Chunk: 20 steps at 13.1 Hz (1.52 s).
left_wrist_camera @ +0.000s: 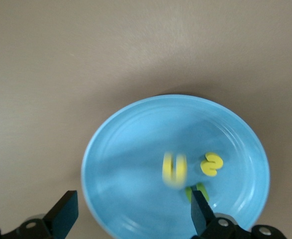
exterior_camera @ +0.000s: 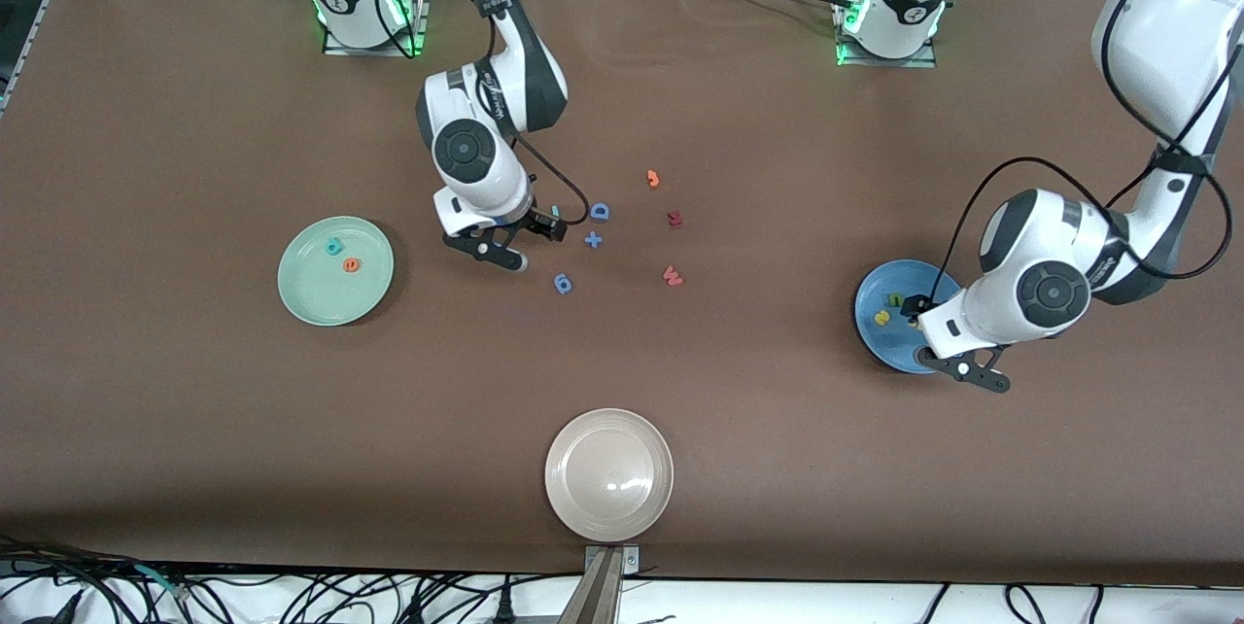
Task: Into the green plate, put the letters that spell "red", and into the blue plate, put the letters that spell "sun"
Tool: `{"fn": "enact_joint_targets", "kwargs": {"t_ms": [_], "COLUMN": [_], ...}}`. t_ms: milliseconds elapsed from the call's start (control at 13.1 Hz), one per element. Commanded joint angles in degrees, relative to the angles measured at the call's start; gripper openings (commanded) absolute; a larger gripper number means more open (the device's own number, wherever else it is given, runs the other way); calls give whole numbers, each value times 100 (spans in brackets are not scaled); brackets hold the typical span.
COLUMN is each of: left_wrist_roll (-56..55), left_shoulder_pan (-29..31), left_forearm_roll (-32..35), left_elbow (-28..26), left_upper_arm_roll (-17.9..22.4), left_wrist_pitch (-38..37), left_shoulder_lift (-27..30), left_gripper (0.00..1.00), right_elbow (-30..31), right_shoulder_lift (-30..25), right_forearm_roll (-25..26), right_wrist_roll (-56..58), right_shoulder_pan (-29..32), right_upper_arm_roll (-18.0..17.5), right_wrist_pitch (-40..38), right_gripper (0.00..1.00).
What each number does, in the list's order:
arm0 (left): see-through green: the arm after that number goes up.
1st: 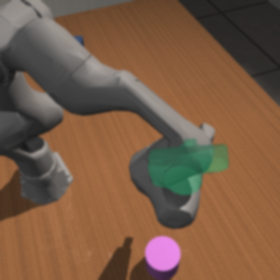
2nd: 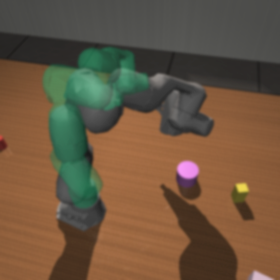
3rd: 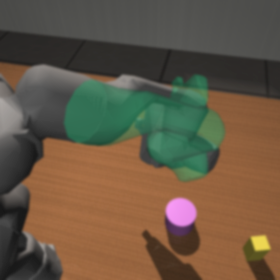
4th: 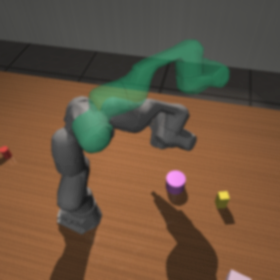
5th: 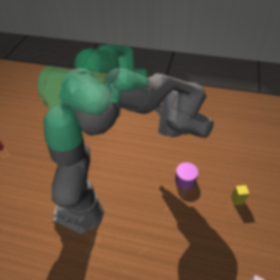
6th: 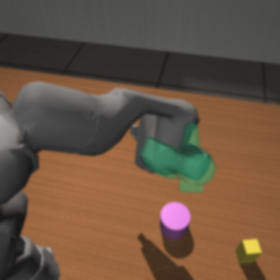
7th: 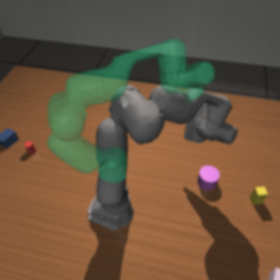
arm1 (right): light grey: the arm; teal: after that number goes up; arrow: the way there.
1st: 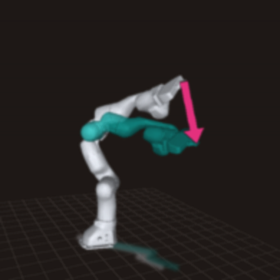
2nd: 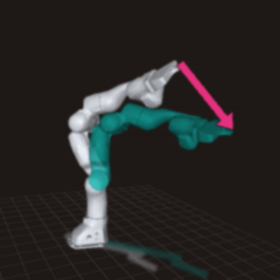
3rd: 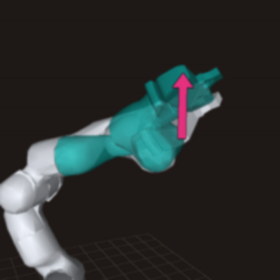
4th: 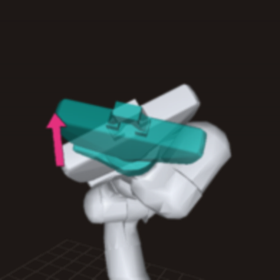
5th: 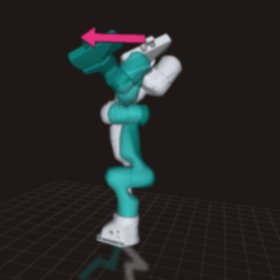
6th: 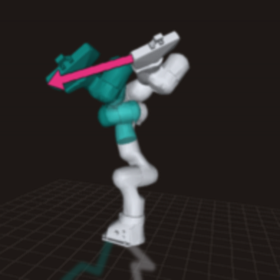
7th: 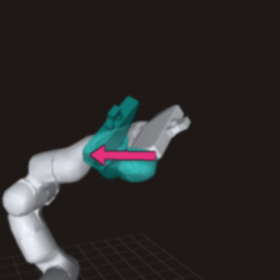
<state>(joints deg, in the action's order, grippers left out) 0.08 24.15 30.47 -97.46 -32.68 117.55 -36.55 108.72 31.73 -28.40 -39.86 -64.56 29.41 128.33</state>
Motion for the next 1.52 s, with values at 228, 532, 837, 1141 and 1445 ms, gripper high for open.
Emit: {"fn": "enact_joint_targets", "kwargs": {"t_ms": [228,532,837,1141,1445], "left_wrist_roll": [80,63,62,54,54], "left_shoulder_pan": [178,187,187,170,126], "left_forearm_roll": [-146,-697,-1104,-1877,-1886], "left_elbow": [-107,-90,427,1753,2274], "left_upper_arm_roll": [-10,-45,-80,-203,-239], "left_wrist_pitch": [-65,-231,-846,-2207,-2737], "left_shoulder_lift": [139,594,1097,1106,1246], "left_gripper": [100,100,100,100,100], "right_elbow": [-106,-35,-35,-26,-26], "right_shoulder_lift": [500,536,597,641,650], "right_forearm_roll": [-192,-201,-192,-192,-192], "right_wrist_roll": [-163,-180,-304,-295,-303], "right_shoulder_pan": [-118,-214,-320,-321,-321], "right_upper_arm_roll": [-226,-234,-234,-234,-234], "right_wrist_pitch": [499,456,447,447,438], "right_gripper": [91,86,79,64,46]}}
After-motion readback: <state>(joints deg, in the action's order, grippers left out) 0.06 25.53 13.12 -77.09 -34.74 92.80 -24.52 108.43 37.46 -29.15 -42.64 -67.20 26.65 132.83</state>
